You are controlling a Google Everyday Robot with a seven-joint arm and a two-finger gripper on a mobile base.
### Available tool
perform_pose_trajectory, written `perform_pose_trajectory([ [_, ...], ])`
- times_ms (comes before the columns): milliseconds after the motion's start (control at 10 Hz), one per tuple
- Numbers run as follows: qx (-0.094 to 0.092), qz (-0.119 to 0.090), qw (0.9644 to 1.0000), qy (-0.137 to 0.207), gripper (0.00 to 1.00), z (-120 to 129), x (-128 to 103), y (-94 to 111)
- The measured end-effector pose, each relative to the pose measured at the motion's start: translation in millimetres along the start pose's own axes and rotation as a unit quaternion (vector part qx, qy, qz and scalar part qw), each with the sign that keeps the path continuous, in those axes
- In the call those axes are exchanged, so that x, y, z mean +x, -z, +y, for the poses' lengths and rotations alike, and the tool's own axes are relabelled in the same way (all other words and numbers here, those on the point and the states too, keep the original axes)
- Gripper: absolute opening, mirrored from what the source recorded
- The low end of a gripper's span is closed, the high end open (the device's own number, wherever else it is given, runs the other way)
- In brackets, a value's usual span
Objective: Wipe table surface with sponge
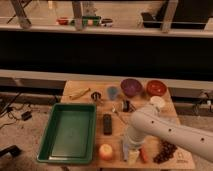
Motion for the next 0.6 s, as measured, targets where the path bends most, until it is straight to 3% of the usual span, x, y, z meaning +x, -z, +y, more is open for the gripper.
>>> perform_pose_trajectory([
  [100, 0.002, -0.014, 0.9996, -0.025, 0.80, 10.2, 0.0, -3.4],
  [200, 0.007, -0.038, 0.9966, -0.073, 0.80, 25.4, 0.4, -9.9],
  [300, 0.012, -0.047, 0.9939, -0.099, 0.80, 32.9, 0.2, -12.3],
  [600, 0.046, -0.068, 0.9900, -0.114, 0.80, 32.8, 4.5, -15.9],
])
